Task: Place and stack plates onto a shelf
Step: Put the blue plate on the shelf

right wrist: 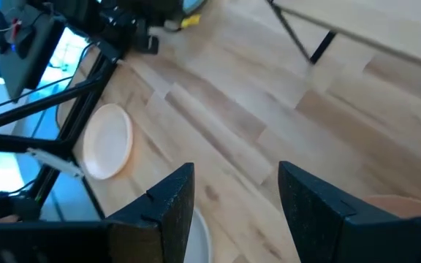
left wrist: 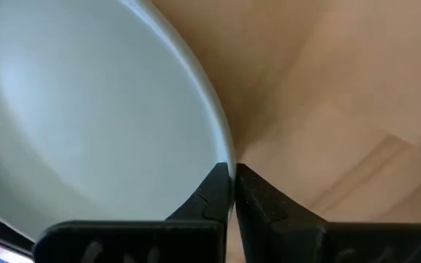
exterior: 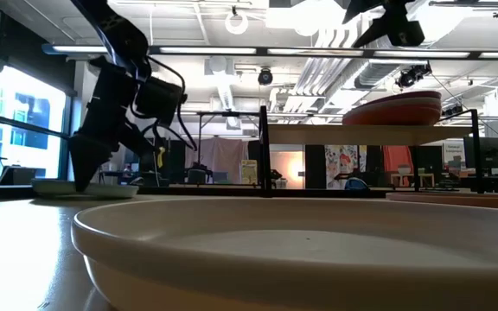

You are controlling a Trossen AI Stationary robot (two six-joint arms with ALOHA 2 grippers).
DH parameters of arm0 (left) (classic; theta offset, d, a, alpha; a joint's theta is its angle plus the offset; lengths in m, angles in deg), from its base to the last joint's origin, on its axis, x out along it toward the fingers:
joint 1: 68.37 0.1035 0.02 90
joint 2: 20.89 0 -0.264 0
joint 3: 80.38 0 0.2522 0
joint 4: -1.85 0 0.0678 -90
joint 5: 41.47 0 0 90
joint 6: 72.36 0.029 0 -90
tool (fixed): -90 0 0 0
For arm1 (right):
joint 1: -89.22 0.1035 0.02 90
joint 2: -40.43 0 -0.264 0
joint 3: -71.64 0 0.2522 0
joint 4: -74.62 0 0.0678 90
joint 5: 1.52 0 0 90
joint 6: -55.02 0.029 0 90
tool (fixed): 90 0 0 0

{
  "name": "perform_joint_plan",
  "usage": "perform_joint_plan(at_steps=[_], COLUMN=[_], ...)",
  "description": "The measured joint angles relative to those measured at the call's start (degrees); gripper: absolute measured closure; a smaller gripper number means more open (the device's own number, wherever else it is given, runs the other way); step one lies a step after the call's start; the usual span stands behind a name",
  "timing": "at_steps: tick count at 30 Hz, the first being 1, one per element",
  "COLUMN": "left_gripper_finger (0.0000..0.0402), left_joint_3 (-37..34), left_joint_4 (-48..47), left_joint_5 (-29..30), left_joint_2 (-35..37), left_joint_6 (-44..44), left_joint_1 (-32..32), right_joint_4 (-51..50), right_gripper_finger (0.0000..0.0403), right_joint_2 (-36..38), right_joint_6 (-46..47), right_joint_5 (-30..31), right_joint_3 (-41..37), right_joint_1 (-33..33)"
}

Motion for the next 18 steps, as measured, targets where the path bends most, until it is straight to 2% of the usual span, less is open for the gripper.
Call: perform_joint_plan(at_steps=[6,13,18], left_gripper_finger=[0.0399,0.04,0.04], left_joint_3=[0.0,0.0,0.7], left_joint_4=[-0.9,-1.6,-2.1], left_joint_5=[-0.1,1.4,1.9], left_joint_2=[4.1,13.1,19.1], left_joint_6=[-2.6,-3.0,1.3], left_joint_1=[-4.5,-10.6,-16.3], right_joint_4=[-0.2,-0.2,-0.2], right_gripper_finger=[0.0226,0.0226,0.0226], right_joint_2=[0.0,-0.1,-0.1], right_joint_6=[0.0,0.0,-0.2], right_joint_5=[1.4,1.4,1.4], right_joint_3=[0.0,0.0,0.0], right_joint_1=[0.0,0.0,-0.3])
